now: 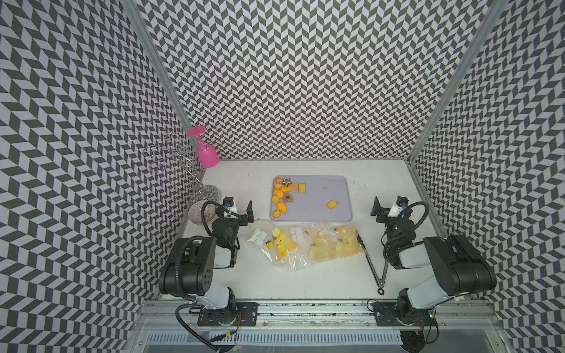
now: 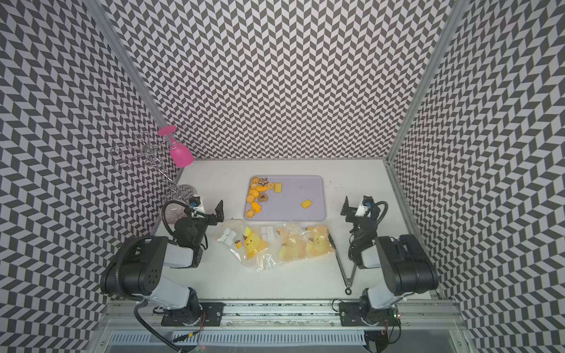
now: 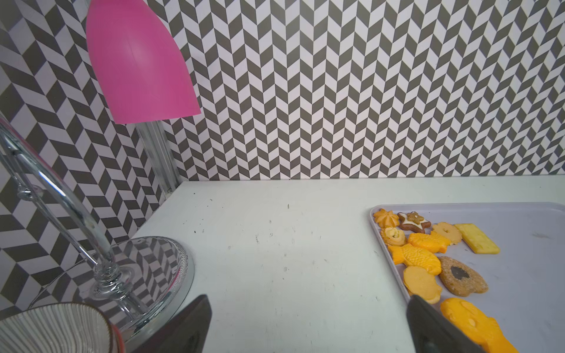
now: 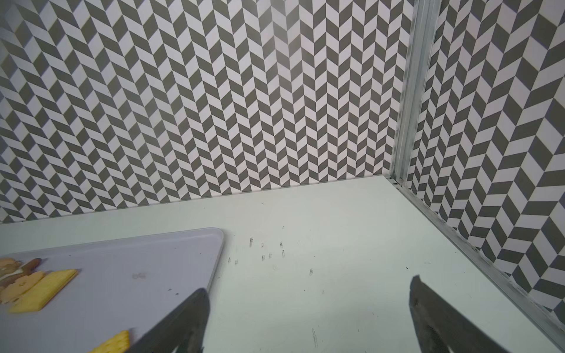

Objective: Put the cookies into a resealable bag to prevent moisture
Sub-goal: Pick up the ziploc bag from the center of the board.

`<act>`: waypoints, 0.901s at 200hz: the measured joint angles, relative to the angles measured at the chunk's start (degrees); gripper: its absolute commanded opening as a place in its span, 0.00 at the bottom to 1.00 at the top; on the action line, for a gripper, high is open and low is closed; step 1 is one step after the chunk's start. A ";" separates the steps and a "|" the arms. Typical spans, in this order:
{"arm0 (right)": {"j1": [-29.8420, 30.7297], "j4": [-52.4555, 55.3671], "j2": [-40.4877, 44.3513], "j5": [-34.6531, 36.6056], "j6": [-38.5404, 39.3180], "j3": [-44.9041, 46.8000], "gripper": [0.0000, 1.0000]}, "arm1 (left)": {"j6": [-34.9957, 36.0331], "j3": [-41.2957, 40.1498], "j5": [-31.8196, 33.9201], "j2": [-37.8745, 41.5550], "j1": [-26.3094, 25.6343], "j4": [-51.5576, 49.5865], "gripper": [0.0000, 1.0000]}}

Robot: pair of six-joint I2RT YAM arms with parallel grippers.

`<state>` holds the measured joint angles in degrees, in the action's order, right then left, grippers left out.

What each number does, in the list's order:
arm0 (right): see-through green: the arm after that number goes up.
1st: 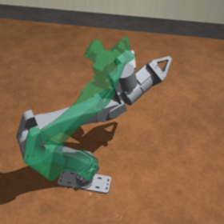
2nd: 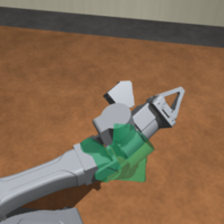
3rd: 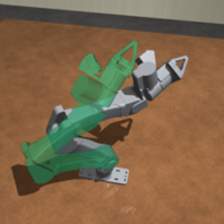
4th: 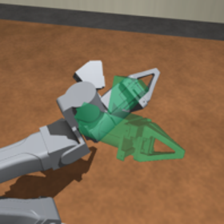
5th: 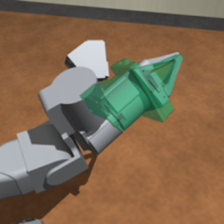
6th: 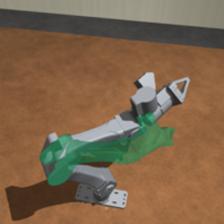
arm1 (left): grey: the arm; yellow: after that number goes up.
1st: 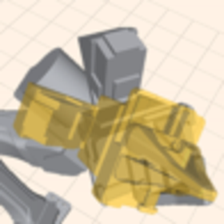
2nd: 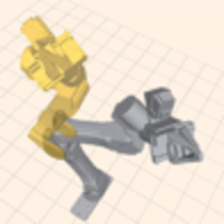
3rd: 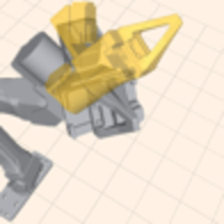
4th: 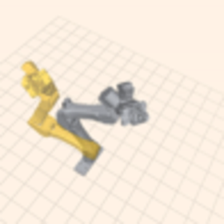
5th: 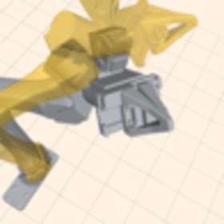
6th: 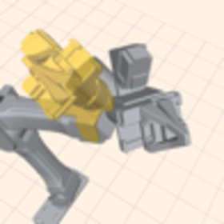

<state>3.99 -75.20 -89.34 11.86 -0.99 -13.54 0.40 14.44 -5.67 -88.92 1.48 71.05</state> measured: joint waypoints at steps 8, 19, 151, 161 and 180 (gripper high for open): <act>0.00 -0.04 0.00 0.02 0.00 0.00 0.99 | 0.00 0.00 0.00 -0.02 0.00 0.00 0.99; 0.00 -0.15 0.00 0.02 0.00 0.00 0.99 | 0.00 0.00 0.00 -0.02 0.02 0.00 1.00; 0.00 -0.26 0.00 0.15 -0.02 0.00 0.99 | -0.09 0.00 -1.70 -0.02 1.16 0.07 1.00; 0.00 -0.28 0.00 0.13 -0.02 0.00 0.99 | -0.07 -0.02 -1.57 0.00 1.09 0.09 1.00; 0.11 -1.57 0.00 0.13 0.13 1.25 0.99 | -0.02 -0.68 -0.79 0.61 0.44 0.17 1.00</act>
<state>4.10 -76.77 -89.34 11.99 -0.86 -12.29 0.38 13.76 -6.46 -88.31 1.91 71.22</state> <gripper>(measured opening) 0.993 0.995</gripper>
